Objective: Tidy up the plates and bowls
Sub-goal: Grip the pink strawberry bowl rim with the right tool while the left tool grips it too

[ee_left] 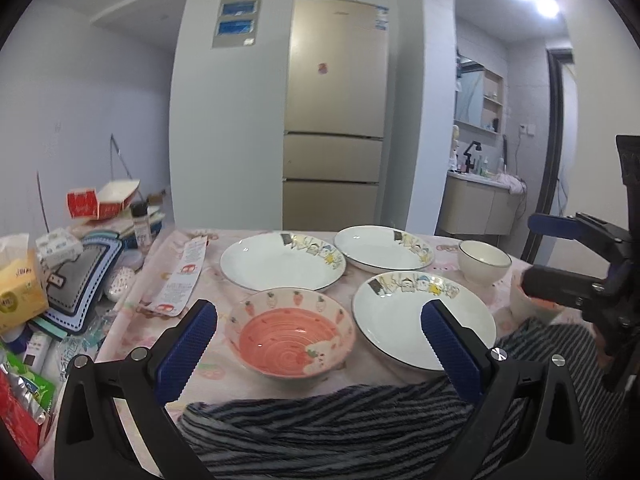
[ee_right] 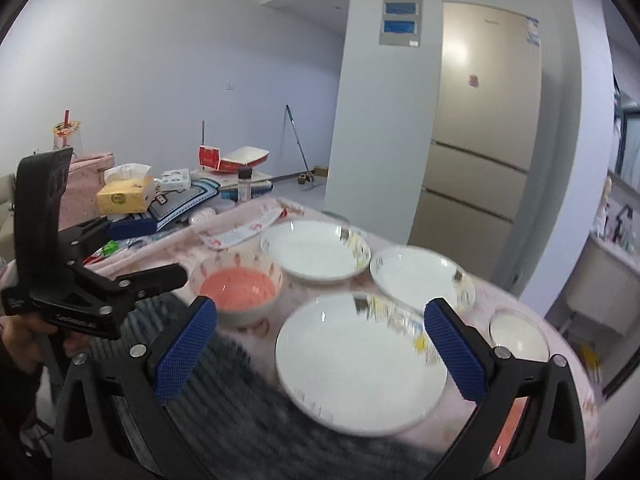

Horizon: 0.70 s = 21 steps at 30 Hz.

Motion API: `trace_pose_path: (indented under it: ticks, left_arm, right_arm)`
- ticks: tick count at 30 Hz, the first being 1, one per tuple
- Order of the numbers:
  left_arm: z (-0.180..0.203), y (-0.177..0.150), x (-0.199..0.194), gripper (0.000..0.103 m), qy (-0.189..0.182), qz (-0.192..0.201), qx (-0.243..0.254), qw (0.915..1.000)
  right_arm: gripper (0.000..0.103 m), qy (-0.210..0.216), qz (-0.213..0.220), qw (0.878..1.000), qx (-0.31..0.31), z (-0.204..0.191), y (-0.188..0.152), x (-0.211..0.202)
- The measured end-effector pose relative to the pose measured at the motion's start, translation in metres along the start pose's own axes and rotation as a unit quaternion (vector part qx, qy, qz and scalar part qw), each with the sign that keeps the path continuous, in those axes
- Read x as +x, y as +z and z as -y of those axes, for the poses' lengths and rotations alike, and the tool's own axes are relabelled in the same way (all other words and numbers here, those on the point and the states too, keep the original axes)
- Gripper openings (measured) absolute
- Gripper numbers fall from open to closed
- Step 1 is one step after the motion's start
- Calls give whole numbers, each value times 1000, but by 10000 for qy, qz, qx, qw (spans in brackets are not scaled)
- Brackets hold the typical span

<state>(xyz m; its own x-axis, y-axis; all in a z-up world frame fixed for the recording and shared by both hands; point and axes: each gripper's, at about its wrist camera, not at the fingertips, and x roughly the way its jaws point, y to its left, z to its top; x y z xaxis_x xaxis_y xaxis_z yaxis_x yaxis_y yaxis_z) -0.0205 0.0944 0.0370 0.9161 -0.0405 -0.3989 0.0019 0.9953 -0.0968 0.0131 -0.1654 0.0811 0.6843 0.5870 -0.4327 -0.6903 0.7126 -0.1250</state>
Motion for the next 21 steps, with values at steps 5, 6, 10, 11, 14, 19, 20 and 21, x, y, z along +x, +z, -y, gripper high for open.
trace_pose_path:
  ticks: [5,6,10,11,14,19,20,21]
  left_arm:
    - [-28,12,26,103,-78,-525,-425,9977]
    - [-33,13,32,103,-59,-618,-517,9967]
    - [-55,10,60,102,-70,-1000,-1030,9896]
    - [-59,7,66,101,-62,-1081,-1156,9874]
    - [-65,-1,82,95,-45,-1292,-1321,9828]
    - [-71,-13,101,80,-40,-1526,-1496,9769]
    - [-72,-17,105,77,-35,-1578,-1522,9757]
    - [-72,-19,108,75,-38,-1617,-1544,9747]
  right_arm:
    - [103,318,-161,9993,136,2,23,44]
    - [103,346,-258,9990,135,2,25,55]
    - [95,729,-773,9941,228,-2,30,103]
    - [93,742,-898,9929,244,-4,30,117]
    - [80,914,-1329,9861,390,-5,24,154]
    - [51,1243,-1862,9720,709,0,7,197]
    - [40,1327,-1938,9689,777,1,5,202]
    - [38,1392,-2025,9658,824,1,2,207]
